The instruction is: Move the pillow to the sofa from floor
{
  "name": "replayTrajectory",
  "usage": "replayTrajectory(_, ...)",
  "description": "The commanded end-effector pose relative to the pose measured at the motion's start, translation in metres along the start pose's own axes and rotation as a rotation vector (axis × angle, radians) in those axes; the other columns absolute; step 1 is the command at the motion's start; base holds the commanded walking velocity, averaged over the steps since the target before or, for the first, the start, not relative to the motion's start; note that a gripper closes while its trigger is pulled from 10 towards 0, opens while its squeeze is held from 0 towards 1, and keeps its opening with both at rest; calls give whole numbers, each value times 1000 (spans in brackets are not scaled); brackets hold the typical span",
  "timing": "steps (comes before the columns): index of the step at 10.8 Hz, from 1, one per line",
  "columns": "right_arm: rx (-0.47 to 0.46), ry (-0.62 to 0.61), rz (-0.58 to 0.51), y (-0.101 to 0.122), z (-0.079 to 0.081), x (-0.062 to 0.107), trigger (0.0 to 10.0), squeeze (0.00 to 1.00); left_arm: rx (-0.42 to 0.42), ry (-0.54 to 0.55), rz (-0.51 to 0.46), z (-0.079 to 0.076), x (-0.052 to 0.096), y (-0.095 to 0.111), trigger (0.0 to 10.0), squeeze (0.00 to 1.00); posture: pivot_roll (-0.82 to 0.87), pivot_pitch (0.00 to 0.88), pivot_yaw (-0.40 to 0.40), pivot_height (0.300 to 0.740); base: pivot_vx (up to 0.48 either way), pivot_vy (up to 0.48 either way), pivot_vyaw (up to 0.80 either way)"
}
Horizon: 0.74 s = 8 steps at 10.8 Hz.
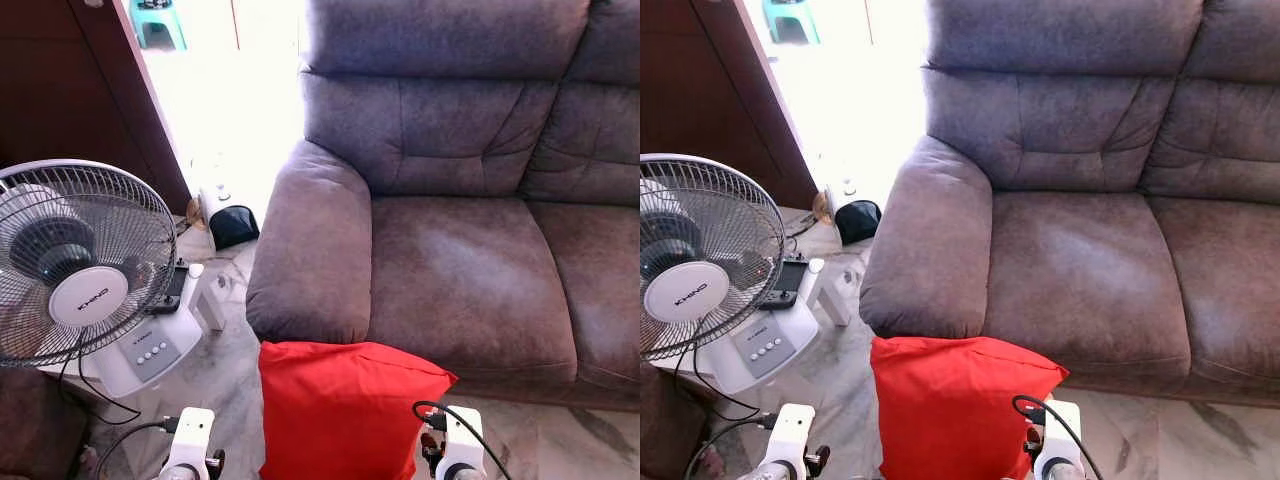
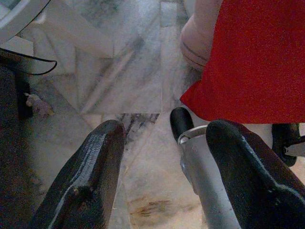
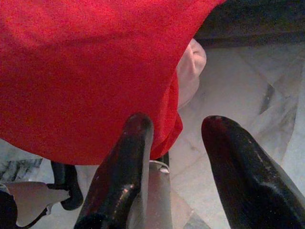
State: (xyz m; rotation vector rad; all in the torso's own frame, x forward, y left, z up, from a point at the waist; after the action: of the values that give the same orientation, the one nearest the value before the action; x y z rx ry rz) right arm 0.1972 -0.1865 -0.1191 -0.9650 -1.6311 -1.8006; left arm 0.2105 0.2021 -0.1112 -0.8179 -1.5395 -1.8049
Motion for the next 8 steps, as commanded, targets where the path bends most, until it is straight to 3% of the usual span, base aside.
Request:
replayTrajectory(1, 0, -7, 14, -6, -1, 1, 10000, 0, 12, 10, 14, 2, 1, -6, 10000, 0, 34, 100, 12, 740, 0, 0, 0)
replayTrajectory(6, 8, -16, 14, -6, -2, 1, 10000, 0, -1, 47, -20, 7, 2, -2, 10000, 0, 33, 97, 15, 740, 0, 0, 0)
replayTrajectory(7, 10, -19, -3, -3, -3, 1, 10000, 0, 44, 69, -61, 9, 3, 1, 10000, 0, 31, 98, 19, 740, 0, 0, 0)
replayTrajectory(8, -29, -22, -94, 17, -8, 0, 10000, 0, 92, 95, -261, 15, 1, 53, 10000, 0, 43, 105, 20, 740, 0, 0, 0)
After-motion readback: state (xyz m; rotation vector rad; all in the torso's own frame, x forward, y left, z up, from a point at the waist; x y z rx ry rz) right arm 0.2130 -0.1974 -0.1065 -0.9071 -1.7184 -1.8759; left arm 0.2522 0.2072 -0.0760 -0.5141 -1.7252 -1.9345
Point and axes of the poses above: a point about 5 cm out from each wrist's last joint towards the gripper, its own x axis pointing back from the gripper into the wrist, its own y axis along the axis of the wrist's last joint, z = x × y, the point moved 4 cm from there along -x, pointing out of the wrist towards the gripper
